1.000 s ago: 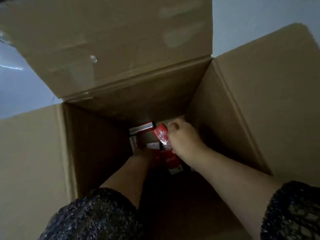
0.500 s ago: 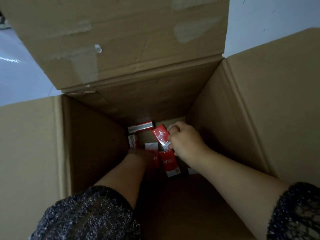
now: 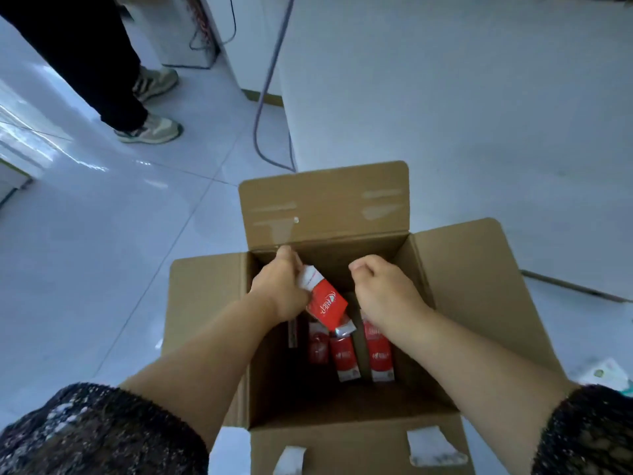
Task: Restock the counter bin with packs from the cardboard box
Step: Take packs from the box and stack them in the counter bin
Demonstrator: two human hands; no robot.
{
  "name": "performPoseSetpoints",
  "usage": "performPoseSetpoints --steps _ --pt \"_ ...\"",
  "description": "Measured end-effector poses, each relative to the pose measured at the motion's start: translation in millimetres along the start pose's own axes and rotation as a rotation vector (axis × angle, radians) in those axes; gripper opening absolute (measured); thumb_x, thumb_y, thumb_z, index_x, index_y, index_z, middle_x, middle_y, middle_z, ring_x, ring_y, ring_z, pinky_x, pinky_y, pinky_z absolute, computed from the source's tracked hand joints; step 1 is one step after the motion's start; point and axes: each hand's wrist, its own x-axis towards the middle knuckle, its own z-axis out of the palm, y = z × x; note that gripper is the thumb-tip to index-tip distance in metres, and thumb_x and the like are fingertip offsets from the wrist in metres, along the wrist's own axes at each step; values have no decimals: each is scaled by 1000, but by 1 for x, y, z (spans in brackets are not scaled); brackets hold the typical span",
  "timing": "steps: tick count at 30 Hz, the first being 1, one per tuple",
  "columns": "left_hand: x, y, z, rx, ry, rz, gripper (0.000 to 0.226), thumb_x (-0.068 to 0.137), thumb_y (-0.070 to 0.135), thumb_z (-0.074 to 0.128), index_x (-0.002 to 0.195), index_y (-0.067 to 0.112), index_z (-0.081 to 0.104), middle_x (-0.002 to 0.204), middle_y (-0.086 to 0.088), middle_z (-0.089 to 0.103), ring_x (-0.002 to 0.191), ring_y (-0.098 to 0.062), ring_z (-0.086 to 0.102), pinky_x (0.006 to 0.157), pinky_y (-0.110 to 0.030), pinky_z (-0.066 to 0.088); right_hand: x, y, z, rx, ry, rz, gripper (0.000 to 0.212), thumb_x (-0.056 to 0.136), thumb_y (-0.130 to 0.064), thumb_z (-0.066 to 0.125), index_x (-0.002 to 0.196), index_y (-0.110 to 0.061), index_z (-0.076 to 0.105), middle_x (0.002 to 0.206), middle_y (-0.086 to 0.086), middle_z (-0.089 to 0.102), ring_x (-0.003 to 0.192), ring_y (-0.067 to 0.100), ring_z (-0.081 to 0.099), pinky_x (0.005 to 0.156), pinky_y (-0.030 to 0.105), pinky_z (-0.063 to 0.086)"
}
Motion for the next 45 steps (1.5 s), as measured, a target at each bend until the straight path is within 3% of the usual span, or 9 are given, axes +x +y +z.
performPoseSetpoints --steps 4,7,14,19,25,30,33,37,45 --pt "-53 39 -48 -494 9 37 61 74 -3 65 125 25 46 107 -5 60 97 -26 63 85 -46 55 -45 -44 -29 6 47 -74 31 101 -33 33 120 -23 54 122 3 58 105 21 53 89 33 44" --pt "-97 75 -89 -657 72 122 43 77 -10 64 105 22 57 100 -8 60 94 -27 64 80 -49 57 -85 -82 -56 78 60 -91 39 100 -37 33 136 -25 42 133 6 51 116 26 51 98 46 46" --pt "-210 178 -193 -736 295 375 34 82 -8 63 103 19 56 88 -3 60 69 -10 64 69 -39 61 -178 -179 -137 171 225 -291 43 101 -39 34 143 -38 25 140 6 40 119 25 49 100 44 47" --pt "-281 248 -274 -739 379 486 35 83 -3 62 102 27 58 95 -7 61 83 -24 66 71 -40 61 -261 -253 -218 -31 359 -628 56 96 -19 42 146 -34 24 147 -3 28 126 18 41 103 33 40" --pt "-353 333 -360 -728 480 640 53 81 -1 64 118 34 52 96 -3 63 85 -22 67 68 -38 60 -349 -324 -298 -297 520 -1000 75 81 -22 61 147 -26 25 146 -5 34 133 13 31 110 24 24" --pt "-392 408 -406 -810 449 721 50 80 2 66 123 21 48 97 -12 61 82 -26 66 65 -41 59 -389 -355 -355 -386 652 -1113 64 80 -24 61 138 -28 34 132 -5 43 119 16 41 102 31 36" --pt "-404 450 -417 -832 376 774 45 82 0 65 121 16 48 99 -14 61 81 -21 65 58 -29 56 -399 -362 -389 -395 785 -1112 52 85 -32 61 131 -31 39 127 -8 45 115 13 44 99 30 38" --pt "-403 502 -418 -852 255 798 56 83 10 70 131 17 42 104 -11 61 86 -21 66 72 -36 59 -398 -363 -436 -408 884 -1019 48 88 -35 63 130 -30 41 128 -8 44 115 11 43 95 20 35" --pt "-382 533 -426 -805 192 824 37 93 14 57 127 23 44 102 -5 56 89 -14 59 73 -29 56 -352 -354 -522 -331 1103 -426 41 89 -39 59 123 -19 49 119 7 54 109 25 52 84 31 41"
